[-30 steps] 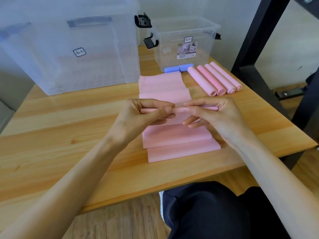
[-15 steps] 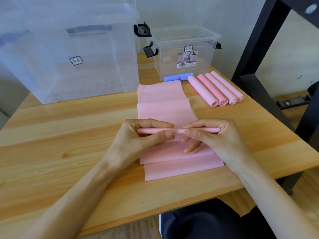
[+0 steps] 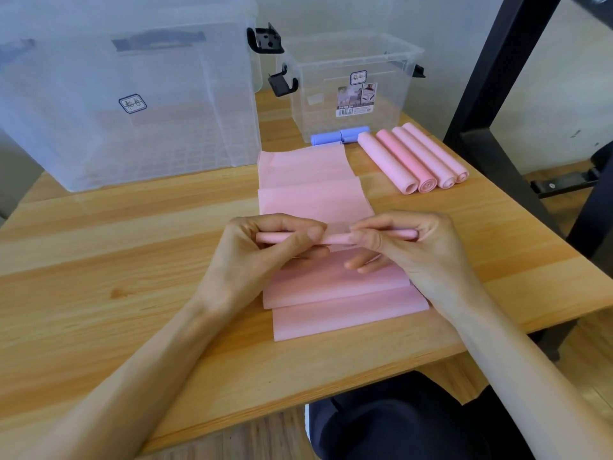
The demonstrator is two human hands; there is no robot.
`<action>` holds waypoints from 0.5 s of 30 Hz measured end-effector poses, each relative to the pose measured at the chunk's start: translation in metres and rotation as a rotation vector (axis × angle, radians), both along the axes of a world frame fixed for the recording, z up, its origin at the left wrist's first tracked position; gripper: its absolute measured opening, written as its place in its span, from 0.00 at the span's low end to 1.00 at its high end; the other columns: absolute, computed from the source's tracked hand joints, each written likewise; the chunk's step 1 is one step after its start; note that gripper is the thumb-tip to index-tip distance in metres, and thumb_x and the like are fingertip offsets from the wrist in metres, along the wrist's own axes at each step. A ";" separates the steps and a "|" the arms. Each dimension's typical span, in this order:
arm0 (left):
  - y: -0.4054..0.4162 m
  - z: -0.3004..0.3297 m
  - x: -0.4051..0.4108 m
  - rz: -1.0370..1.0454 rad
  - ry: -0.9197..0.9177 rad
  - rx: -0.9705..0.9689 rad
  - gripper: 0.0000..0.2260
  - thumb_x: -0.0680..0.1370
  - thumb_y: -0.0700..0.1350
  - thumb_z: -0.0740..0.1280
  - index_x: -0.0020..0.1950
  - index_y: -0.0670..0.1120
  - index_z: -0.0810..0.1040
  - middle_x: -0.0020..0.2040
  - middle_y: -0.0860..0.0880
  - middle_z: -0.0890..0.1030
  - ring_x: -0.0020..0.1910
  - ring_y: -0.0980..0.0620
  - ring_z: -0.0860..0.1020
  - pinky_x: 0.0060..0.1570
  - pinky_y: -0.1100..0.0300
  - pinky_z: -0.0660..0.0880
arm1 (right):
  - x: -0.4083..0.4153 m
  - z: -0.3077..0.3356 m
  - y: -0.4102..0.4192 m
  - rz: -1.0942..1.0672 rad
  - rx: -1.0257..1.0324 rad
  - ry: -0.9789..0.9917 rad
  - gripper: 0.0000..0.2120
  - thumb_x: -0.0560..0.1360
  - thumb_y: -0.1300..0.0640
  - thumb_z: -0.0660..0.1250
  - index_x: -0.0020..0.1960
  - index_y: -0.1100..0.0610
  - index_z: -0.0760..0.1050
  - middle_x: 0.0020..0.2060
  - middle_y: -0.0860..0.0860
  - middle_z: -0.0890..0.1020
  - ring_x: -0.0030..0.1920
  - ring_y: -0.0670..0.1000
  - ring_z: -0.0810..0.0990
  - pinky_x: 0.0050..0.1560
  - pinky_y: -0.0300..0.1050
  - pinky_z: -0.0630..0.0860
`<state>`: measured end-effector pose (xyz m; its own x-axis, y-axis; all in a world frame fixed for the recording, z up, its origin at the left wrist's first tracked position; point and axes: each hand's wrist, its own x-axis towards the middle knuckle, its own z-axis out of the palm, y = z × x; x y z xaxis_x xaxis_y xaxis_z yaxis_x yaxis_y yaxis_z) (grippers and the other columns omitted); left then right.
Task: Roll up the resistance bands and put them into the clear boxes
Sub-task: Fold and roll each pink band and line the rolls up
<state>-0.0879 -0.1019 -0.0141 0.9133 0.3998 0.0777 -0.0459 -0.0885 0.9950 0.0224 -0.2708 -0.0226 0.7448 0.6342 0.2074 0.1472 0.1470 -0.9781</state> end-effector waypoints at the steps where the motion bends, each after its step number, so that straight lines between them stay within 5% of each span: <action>1: 0.000 0.000 0.000 -0.006 -0.002 0.021 0.07 0.68 0.46 0.74 0.46 0.49 0.87 0.43 0.46 0.87 0.46 0.46 0.85 0.49 0.58 0.82 | 0.000 0.000 0.000 -0.007 -0.014 0.007 0.04 0.71 0.62 0.72 0.45 0.61 0.83 0.38 0.56 0.87 0.32 0.56 0.85 0.33 0.43 0.82; 5: 0.000 -0.001 0.001 0.005 -0.007 0.024 0.08 0.69 0.43 0.73 0.47 0.45 0.85 0.42 0.45 0.87 0.45 0.48 0.86 0.49 0.61 0.81 | 0.000 0.001 0.001 -0.004 -0.046 0.014 0.08 0.71 0.57 0.71 0.47 0.61 0.83 0.38 0.56 0.87 0.32 0.57 0.85 0.32 0.43 0.82; 9: -0.001 -0.001 0.003 0.038 0.019 -0.017 0.05 0.71 0.44 0.73 0.45 0.46 0.86 0.41 0.44 0.86 0.43 0.50 0.86 0.46 0.61 0.82 | -0.001 0.001 0.000 0.036 -0.027 0.013 0.10 0.68 0.63 0.74 0.49 0.59 0.83 0.38 0.57 0.87 0.35 0.57 0.86 0.36 0.42 0.82; 15: -0.002 0.000 0.000 0.008 -0.001 0.018 0.10 0.65 0.48 0.75 0.45 0.51 0.87 0.42 0.47 0.87 0.43 0.51 0.84 0.49 0.59 0.81 | -0.002 0.001 -0.001 0.018 -0.045 -0.011 0.05 0.73 0.61 0.71 0.47 0.61 0.83 0.36 0.57 0.86 0.32 0.58 0.85 0.33 0.46 0.82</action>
<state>-0.0879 -0.1039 -0.0145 0.9102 0.4052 0.0859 -0.0464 -0.1064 0.9932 0.0202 -0.2723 -0.0218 0.7309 0.6565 0.1864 0.1554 0.1059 -0.9822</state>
